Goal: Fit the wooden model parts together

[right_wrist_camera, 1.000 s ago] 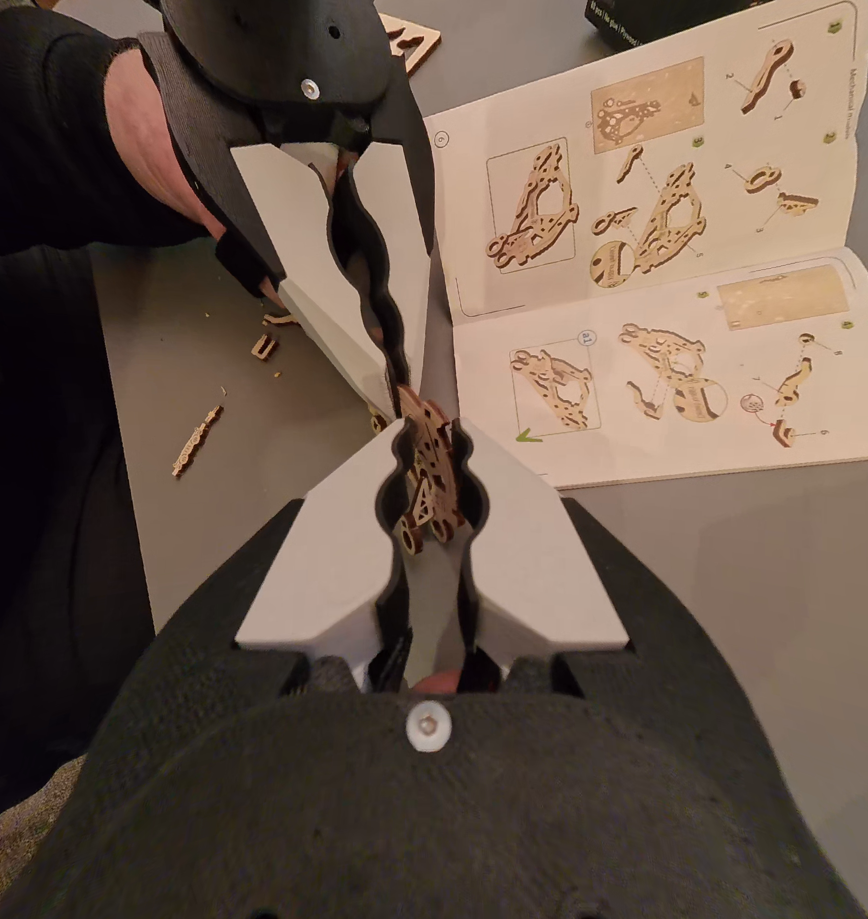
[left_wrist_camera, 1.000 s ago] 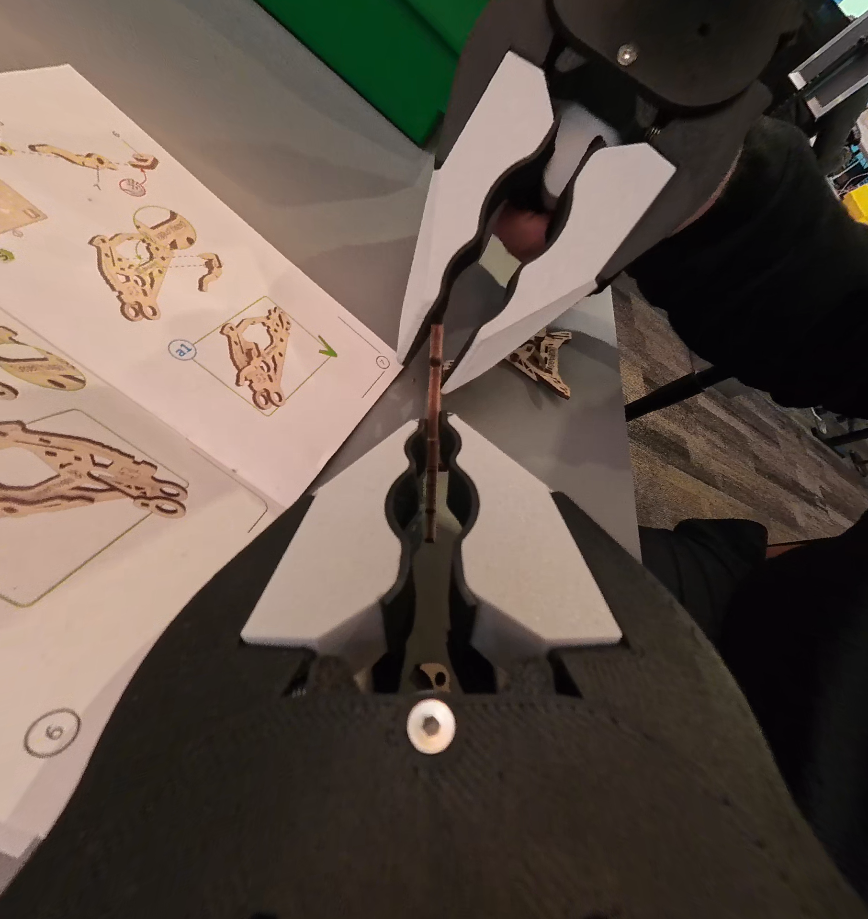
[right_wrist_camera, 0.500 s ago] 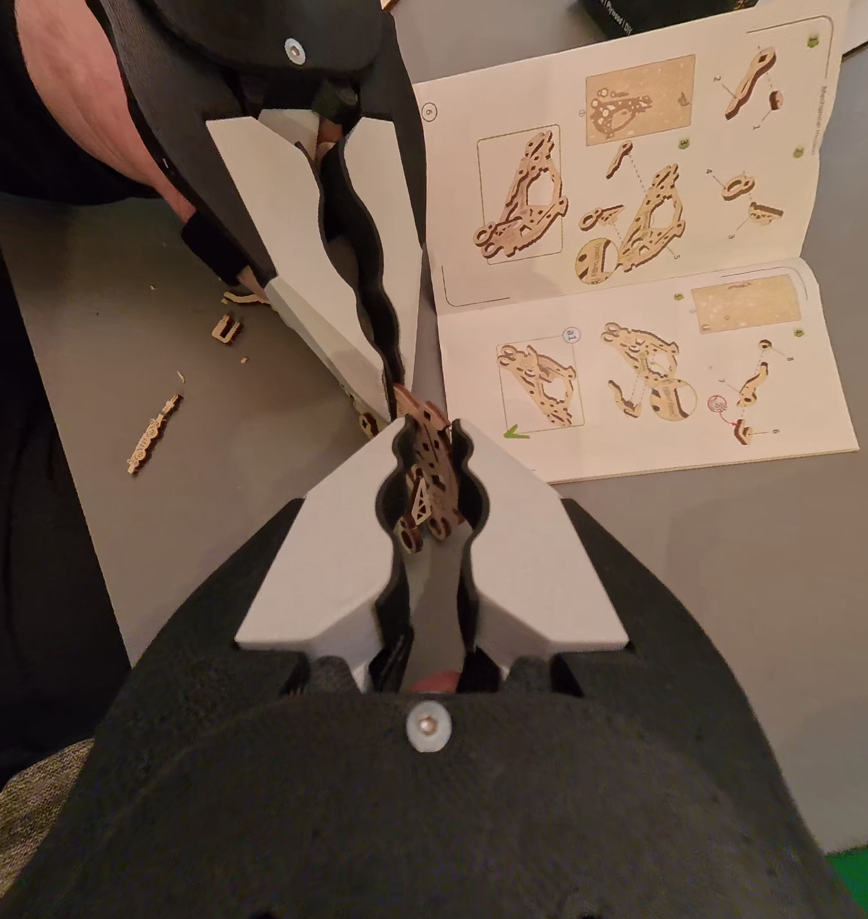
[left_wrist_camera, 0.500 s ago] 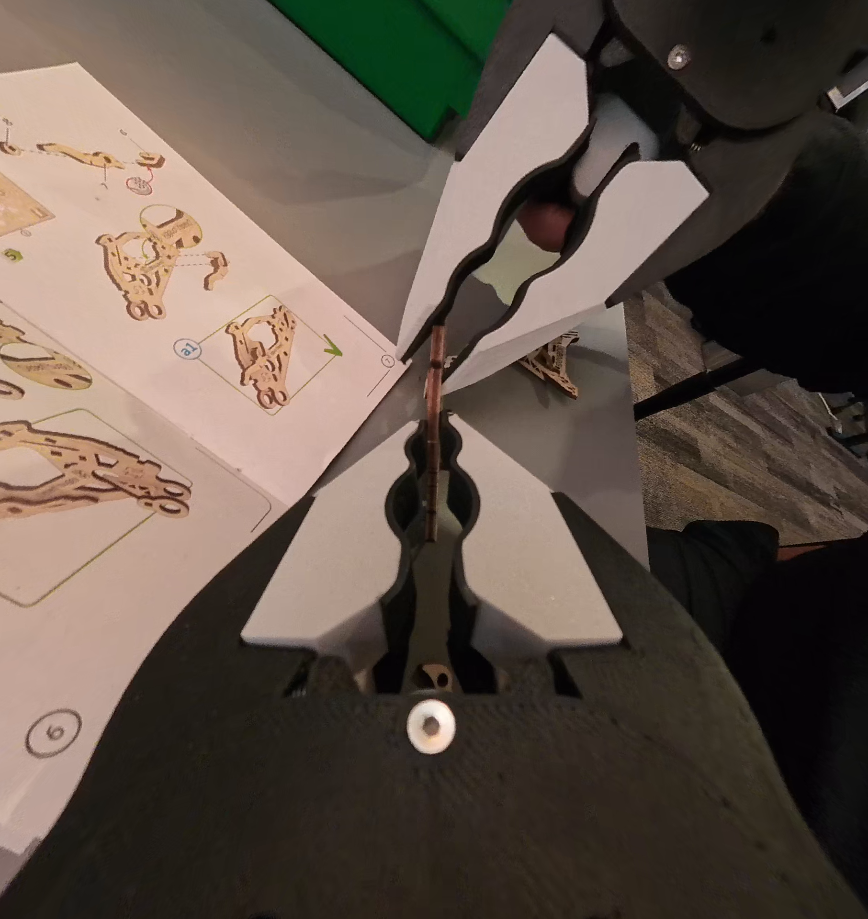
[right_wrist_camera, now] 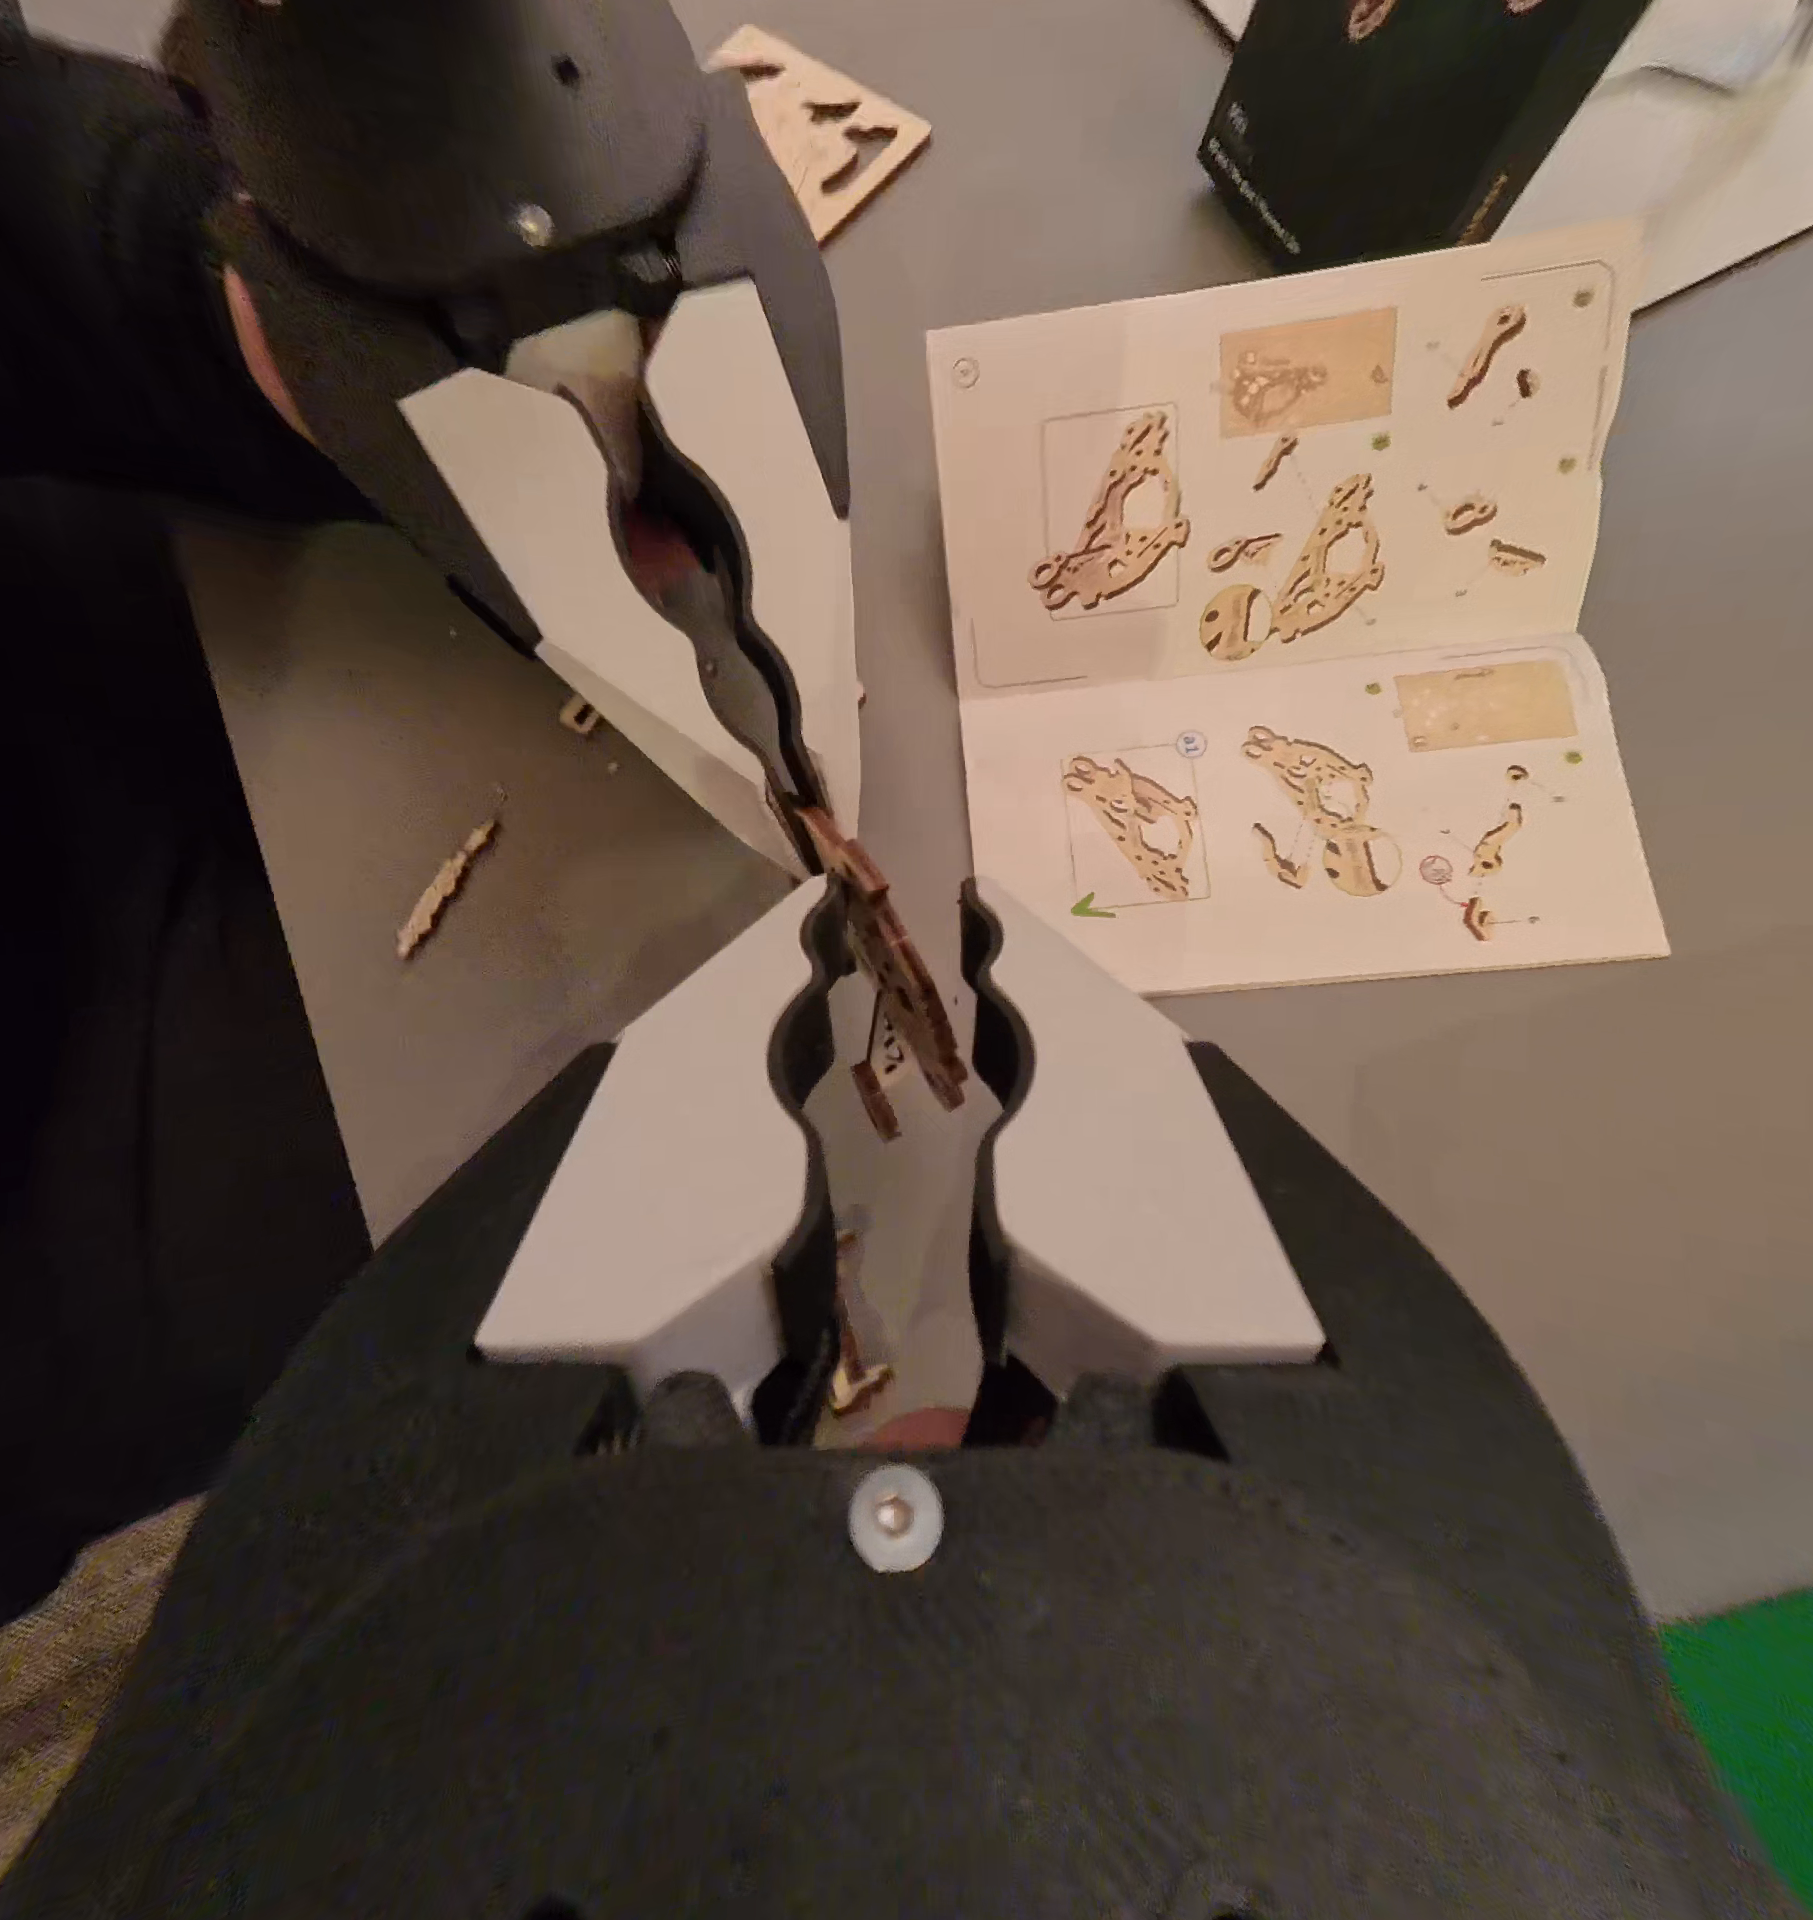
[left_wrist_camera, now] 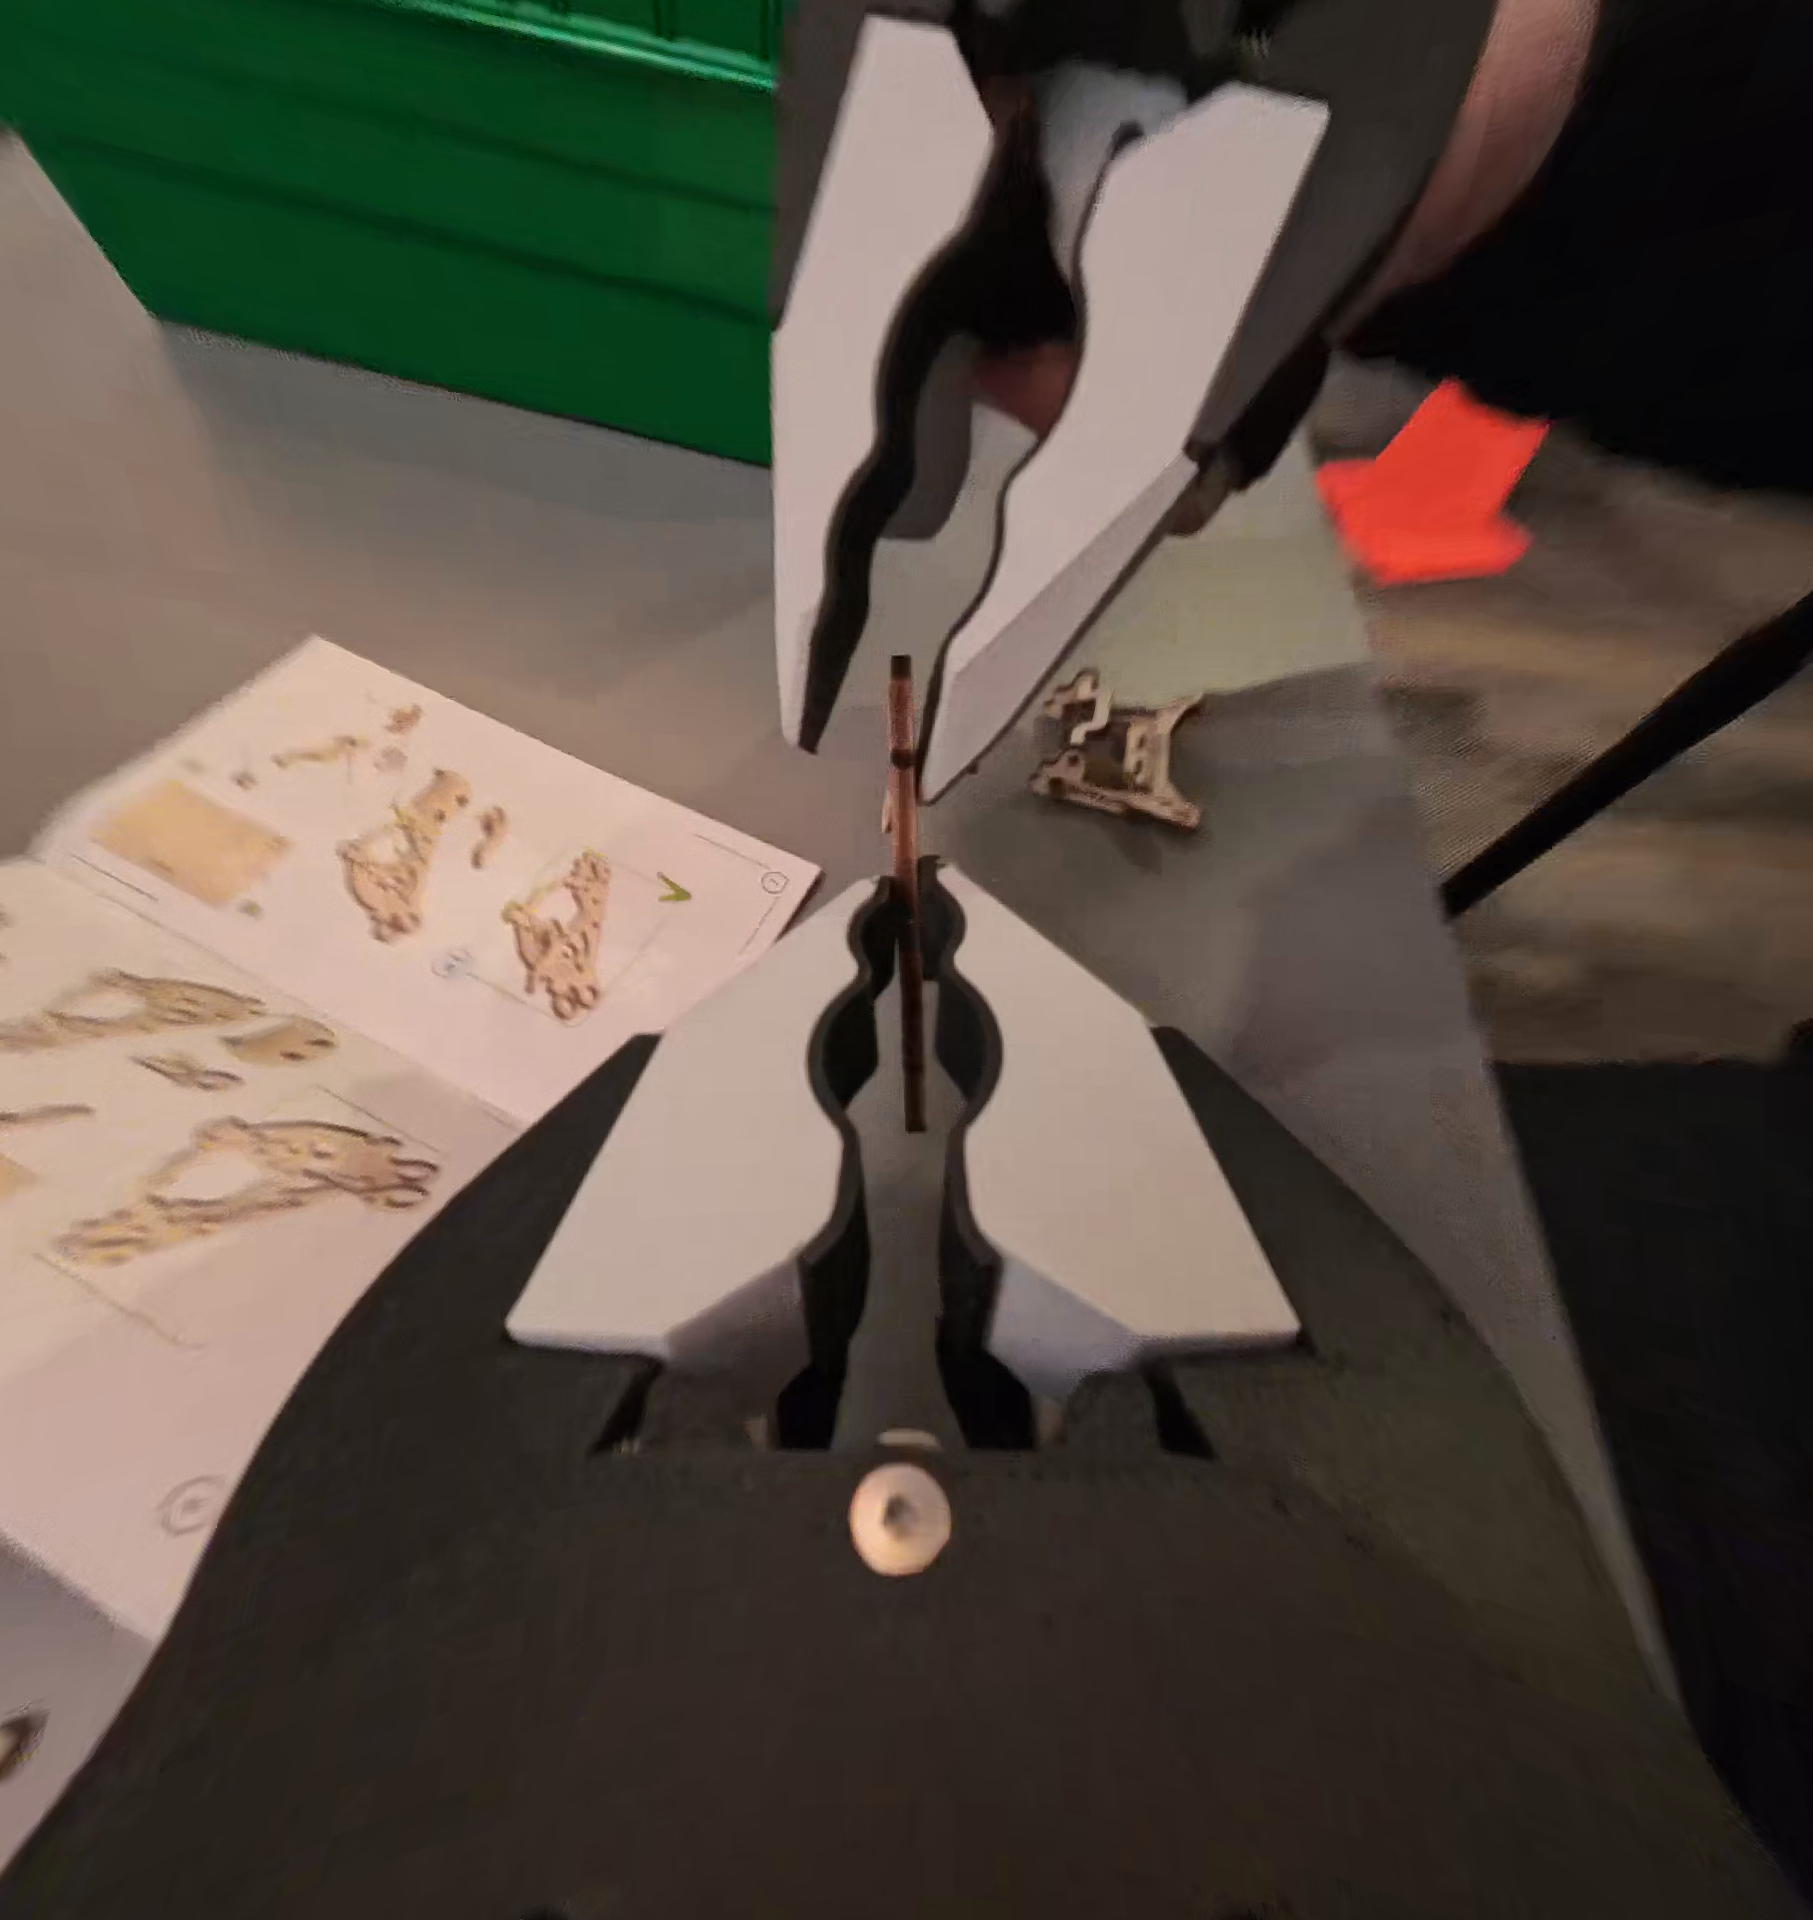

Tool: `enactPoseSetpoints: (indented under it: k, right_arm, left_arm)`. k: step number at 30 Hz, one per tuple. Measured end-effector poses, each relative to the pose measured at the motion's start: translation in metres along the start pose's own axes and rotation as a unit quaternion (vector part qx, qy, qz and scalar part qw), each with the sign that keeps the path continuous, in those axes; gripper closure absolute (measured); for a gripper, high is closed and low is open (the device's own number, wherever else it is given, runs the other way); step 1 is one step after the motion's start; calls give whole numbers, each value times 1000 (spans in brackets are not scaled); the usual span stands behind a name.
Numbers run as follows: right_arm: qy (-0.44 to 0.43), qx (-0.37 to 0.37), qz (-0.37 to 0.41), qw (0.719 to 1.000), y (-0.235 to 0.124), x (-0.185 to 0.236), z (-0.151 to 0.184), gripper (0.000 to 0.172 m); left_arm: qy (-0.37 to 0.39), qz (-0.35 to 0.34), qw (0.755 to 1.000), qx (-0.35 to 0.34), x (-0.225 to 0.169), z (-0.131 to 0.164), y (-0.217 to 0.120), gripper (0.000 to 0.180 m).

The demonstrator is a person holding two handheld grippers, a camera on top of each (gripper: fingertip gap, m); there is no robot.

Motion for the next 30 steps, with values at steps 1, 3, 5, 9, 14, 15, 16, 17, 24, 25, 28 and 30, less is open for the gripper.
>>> enactPoseSetpoints:
  k: [1,3,5,9,14,15,16,17,24,25,28,30]
  right_arm:
    - [-24,4,12,1000,-1,2,0,153]
    - [-70,-3,40,997,-4,7,-1,158]
    - [-98,-25,70,992,-9,11,-5,162]
    - [-115,-69,108,985,-19,18,-11,162]
    - [-118,-81,143,979,-24,22,-15,162]
    - [-120,-81,149,978,-25,22,-16,162]
    - [-122,-79,155,977,-25,23,-17,162]
    - [-122,-80,161,976,-26,23,-19,162]
    - [-98,-74,102,987,-24,27,-17,161]
    - [-105,-76,97,987,-25,28,-18,161]
    - [-142,-90,119,979,-28,31,-24,163]
    - [-156,-107,146,971,-32,31,-30,164]
  left_arm:
    - [39,-24,999,19,-2,-1,0,179]
    - [93,-66,993,40,-5,-5,-1,179]
    - [117,-95,988,40,-7,-11,-5,179]
    - [145,-120,981,43,-15,-20,-10,179]
    - [158,-155,975,35,-18,-26,-14,179]
    - [157,-162,974,35,-19,-27,-15,179]
    - [159,-169,972,36,-19,-28,-15,179]
    - [168,-179,969,34,-19,-28,-16,179]
    - [327,-225,914,87,-21,-26,-21,178]
    - [347,-223,906,96,-23,-27,-22,179]
    - [322,-199,922,85,-22,-32,-28,179]
    - [276,-183,941,64,-22,-37,-32,179]
Point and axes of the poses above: each gripper's, where its closed fingertips meet, y out along the fingers, z out of its underside, x = y × z across the jaws, the point moved 4 cm from there along -y, back along the fingers, and after that the axes turned 6 degrees about z, right-handed, at the moved point
